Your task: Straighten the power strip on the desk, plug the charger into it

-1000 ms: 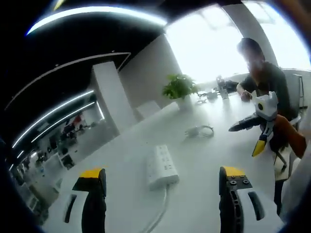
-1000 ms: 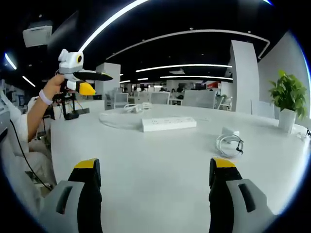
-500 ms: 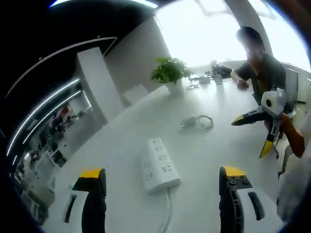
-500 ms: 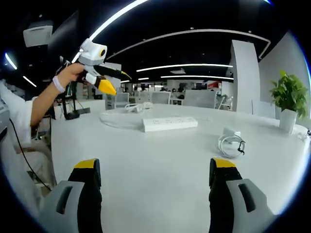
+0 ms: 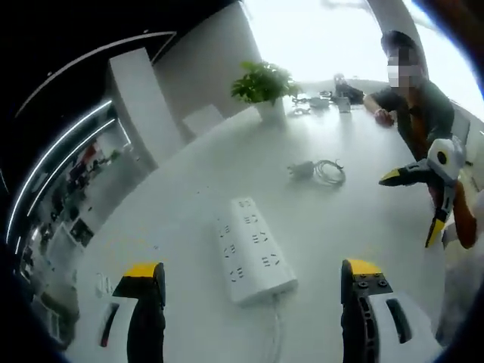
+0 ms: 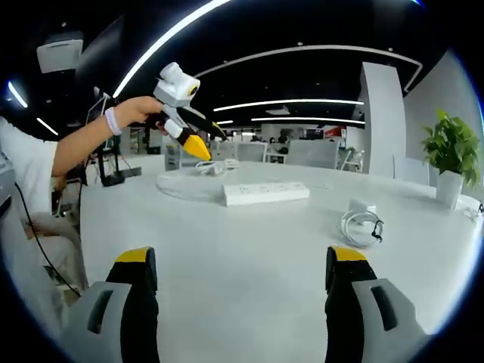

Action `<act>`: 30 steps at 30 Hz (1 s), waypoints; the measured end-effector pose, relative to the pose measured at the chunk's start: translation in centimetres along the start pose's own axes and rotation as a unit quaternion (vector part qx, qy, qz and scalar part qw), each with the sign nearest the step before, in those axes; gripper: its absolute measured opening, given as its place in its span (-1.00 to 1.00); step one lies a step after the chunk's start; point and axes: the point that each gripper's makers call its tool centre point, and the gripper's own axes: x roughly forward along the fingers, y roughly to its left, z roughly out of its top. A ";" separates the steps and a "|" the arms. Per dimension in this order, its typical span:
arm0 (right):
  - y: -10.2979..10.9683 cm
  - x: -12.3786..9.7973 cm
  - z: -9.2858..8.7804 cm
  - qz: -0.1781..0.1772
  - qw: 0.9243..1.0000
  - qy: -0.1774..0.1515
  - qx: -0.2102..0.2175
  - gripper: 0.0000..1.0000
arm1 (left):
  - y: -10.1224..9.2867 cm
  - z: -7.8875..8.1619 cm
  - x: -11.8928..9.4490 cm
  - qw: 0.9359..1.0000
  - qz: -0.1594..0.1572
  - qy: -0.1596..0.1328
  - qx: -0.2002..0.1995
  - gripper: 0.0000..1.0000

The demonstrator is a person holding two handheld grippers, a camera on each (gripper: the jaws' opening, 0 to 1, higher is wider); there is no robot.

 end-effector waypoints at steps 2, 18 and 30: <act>0.1 0.0 -0.1 0.001 1.000 0.001 0.000 0.83 | -0.1 -0.4 0.7 1.000 -0.006 0.013 -0.009 0.99; -0.1 -0.2 -0.4 -0.001 1.000 0.005 0.003 0.83 | -0.3 -2.9 5.4 0.991 -0.018 0.088 -0.099 0.99; -0.1 -0.3 -0.5 -0.004 1.000 0.009 0.003 0.83 | -1.8 -4.9 8.6 0.981 -0.016 0.141 -0.134 0.99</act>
